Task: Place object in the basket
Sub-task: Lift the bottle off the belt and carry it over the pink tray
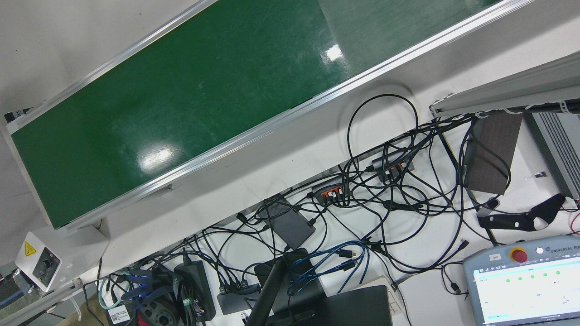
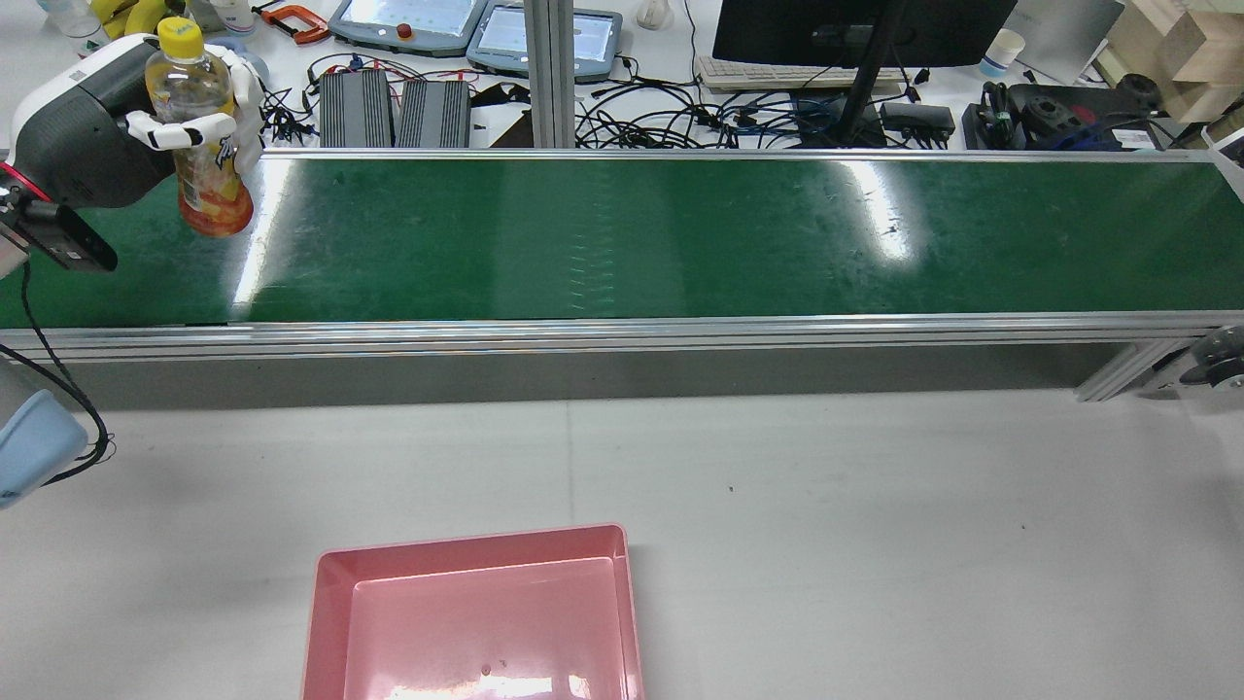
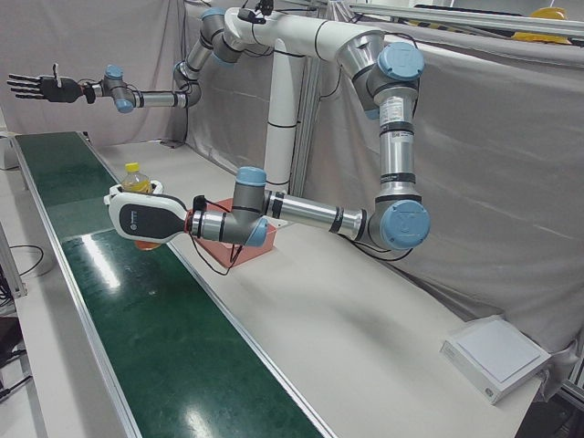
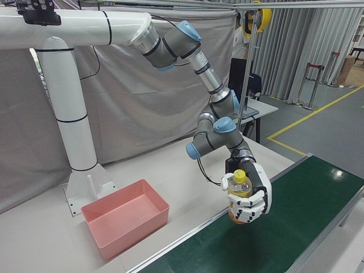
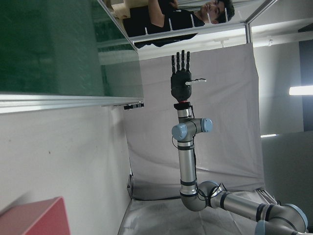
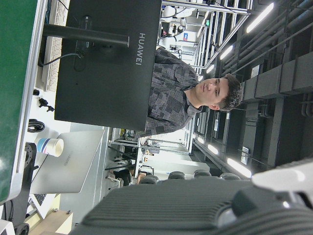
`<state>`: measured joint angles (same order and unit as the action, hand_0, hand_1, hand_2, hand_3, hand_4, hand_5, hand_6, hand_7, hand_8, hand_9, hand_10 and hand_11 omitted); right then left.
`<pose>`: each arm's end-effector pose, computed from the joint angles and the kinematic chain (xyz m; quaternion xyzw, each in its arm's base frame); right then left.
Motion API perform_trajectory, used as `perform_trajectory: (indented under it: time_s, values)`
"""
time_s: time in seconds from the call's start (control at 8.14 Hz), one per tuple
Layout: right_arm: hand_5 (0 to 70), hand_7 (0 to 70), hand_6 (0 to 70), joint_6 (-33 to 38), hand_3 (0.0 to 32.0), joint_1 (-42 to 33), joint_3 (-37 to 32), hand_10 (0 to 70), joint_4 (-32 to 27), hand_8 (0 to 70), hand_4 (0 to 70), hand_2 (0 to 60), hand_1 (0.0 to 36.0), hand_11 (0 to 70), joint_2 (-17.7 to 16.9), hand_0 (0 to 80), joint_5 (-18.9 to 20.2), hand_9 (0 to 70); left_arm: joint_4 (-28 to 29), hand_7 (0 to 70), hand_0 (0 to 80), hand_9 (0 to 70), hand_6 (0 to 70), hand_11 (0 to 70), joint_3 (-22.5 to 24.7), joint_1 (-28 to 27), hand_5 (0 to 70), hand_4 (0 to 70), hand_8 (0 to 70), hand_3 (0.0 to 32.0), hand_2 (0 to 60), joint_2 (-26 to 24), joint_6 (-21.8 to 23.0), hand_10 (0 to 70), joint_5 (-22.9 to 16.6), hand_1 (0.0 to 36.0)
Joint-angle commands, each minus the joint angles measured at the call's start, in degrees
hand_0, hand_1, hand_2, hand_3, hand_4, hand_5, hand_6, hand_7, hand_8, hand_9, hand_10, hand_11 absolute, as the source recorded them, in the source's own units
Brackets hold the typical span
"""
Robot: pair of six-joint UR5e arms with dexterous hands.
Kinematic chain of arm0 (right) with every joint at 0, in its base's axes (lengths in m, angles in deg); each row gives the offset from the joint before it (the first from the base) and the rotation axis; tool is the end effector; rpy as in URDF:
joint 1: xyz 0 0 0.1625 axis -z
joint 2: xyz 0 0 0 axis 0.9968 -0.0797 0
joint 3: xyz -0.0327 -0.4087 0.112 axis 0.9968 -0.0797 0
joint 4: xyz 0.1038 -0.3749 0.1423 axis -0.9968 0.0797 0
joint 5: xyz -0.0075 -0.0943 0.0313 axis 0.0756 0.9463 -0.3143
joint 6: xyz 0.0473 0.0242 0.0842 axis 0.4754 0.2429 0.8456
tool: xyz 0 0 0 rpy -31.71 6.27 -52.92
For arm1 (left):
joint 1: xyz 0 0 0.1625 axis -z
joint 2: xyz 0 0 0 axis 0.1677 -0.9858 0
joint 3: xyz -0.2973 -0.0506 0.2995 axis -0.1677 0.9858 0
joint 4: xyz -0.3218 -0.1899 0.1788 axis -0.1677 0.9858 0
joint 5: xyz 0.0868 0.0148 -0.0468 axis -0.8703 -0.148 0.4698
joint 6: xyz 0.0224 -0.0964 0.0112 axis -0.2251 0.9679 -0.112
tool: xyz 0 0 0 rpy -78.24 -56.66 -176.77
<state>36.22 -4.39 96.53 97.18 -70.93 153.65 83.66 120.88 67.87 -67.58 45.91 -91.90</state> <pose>0.1306 -0.5193 0.6565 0.0312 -0.7070 0.7053 0.0418 0.2035 -0.5992 0.3637 -0.1025 0.8599 -0.4735 0.1609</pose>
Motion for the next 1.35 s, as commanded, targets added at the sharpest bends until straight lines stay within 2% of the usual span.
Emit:
perform_trajectory:
  time_s: [0.0,0.12,0.61,0.86,0.98,1.23]
  values:
    - [0.0,0.0,0.0,-0.1,0.0,0.0,0.0,0.0,0.0,0.0,0.0,0.0,0.0,0.0,0.0,0.0,-0.1,0.0,-3.5,70.0,46.1,70.0,70.0,70.0,12.7,-8.2,70.0,70.0,70.0,0.0,60.0,2.8,0.1,70.0,-1.1,13.9]
    - [0.0,0.0,0.0,-0.1,0.0,0.0,0.0,0.0,0.0,0.0,0.0,0.0,0.0,0.0,0.0,0.0,-0.1,0.0,-3.8,70.0,46.6,70.0,70.0,70.0,15.2,-12.7,70.0,70.0,70.0,0.0,60.0,3.6,0.1,70.0,-1.0,14.5]
    - [0.0,0.0,0.0,-0.1,0.0,0.0,0.0,0.0,0.0,0.0,0.0,0.0,0.0,0.0,0.0,0.0,-0.1,0.0,-3.6,70.0,50.8,70.0,67.4,70.0,16.0,-26.0,70.0,70.0,70.0,0.0,60.0,3.8,-2.7,70.0,-0.6,17.0]
    - [0.0,0.0,0.0,-0.1,0.0,0.0,0.0,0.0,0.0,0.0,0.0,0.0,0.0,0.0,0.0,0.0,-0.1,0.0,-3.8,70.0,51.8,70.0,66.4,70.0,16.8,-33.1,70.0,70.0,70.0,0.0,60.0,3.7,-7.2,70.0,-0.6,16.6]
    - [0.0,0.0,0.0,-0.1,0.0,0.0,-0.1,0.0,0.0,0.0,0.0,0.0,0.0,0.0,0.0,0.0,0.0,0.0,-3.9,70.0,51.2,70.0,68.4,70.0,16.8,-35.5,70.0,70.0,70.0,0.0,60.0,3.7,-9.0,70.0,-0.6,15.2]
    - [0.0,0.0,0.0,-0.1,0.0,0.1,-0.1,0.0,0.0,0.0,0.0,0.0,0.0,0.0,0.0,0.0,-0.1,0.0,-3.9,70.0,50.5,70.0,63.1,70.0,16.8,-39.8,70.0,70.0,70.0,0.0,60.0,3.6,-10.2,70.0,-0.4,14.3]
